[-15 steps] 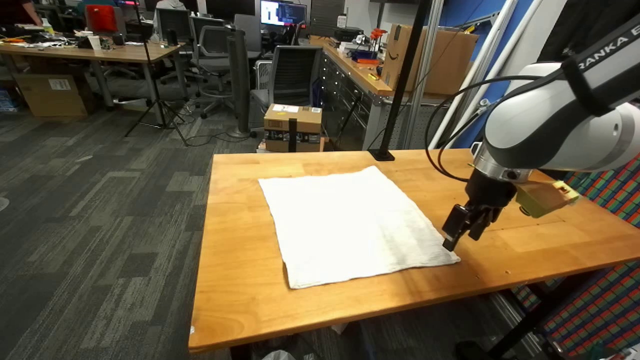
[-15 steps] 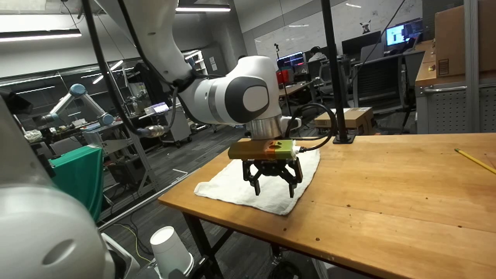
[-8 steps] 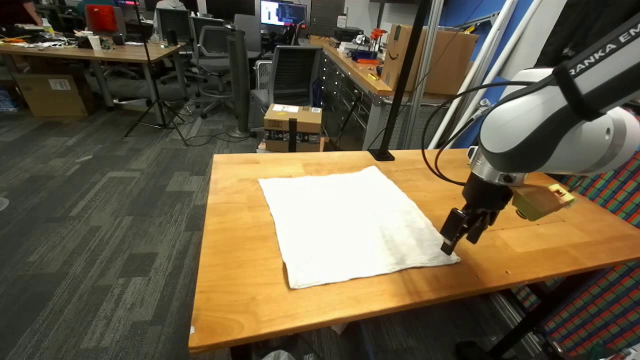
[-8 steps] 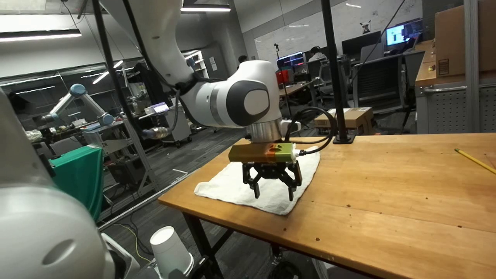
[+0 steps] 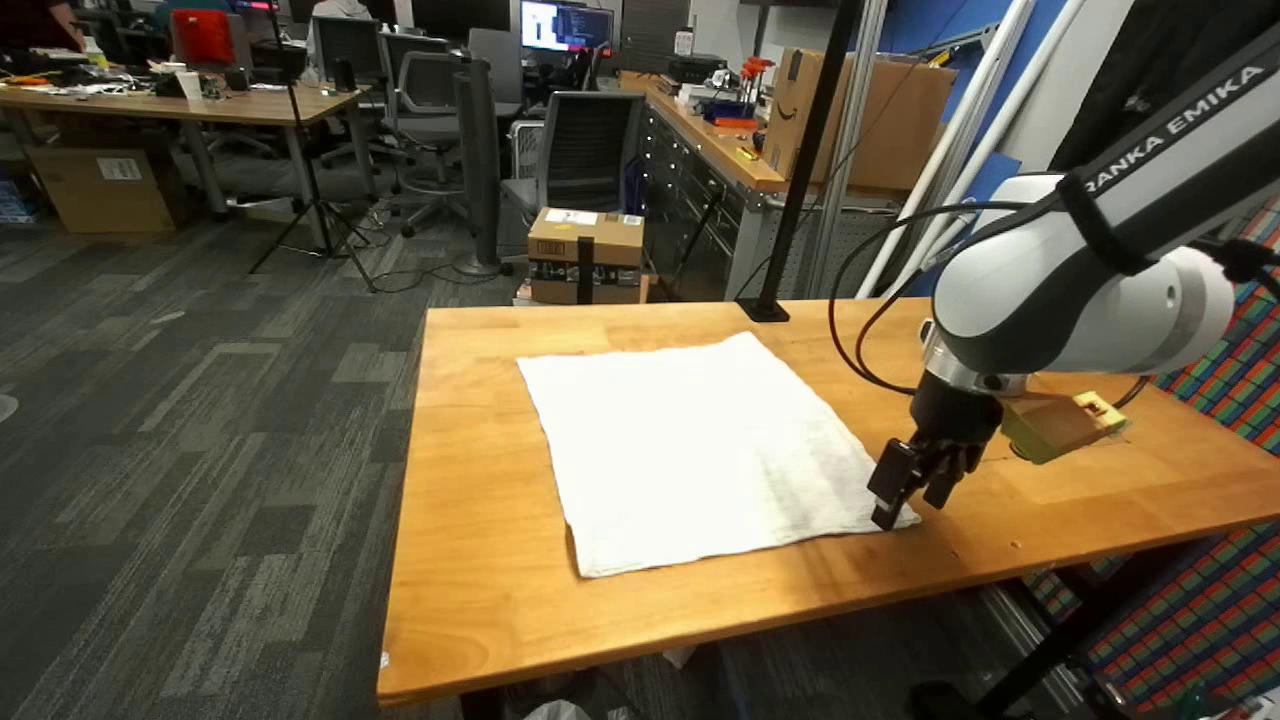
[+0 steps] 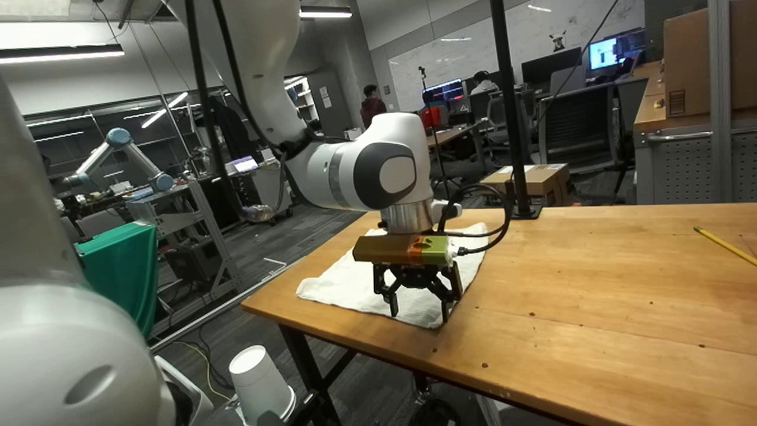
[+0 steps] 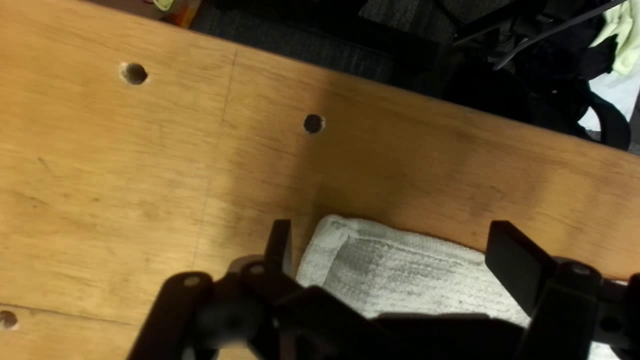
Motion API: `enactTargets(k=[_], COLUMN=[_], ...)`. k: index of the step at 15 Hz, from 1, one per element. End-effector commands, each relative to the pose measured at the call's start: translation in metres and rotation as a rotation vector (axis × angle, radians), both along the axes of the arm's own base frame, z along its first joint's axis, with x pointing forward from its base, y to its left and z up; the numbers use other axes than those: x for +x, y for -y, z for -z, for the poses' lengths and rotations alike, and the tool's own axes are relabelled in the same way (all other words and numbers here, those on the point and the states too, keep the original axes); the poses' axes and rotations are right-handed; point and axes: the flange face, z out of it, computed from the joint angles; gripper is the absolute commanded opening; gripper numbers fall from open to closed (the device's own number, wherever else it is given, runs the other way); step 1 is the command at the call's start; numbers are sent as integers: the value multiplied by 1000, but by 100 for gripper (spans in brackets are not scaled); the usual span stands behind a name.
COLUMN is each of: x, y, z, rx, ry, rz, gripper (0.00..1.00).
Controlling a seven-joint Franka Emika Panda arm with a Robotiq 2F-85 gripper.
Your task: Fold the cloth on the table
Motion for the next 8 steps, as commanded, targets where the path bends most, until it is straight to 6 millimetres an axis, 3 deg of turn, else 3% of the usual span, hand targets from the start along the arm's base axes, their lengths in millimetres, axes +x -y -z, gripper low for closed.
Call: enactTargets(k=[1,7,8], x=[7,12,15], y=[-5,-12,-12], z=[12,15,13], rx=[-13,-58,-65], ry=[15,13,16], rz=[30,39,42], gripper=[100,100,90])
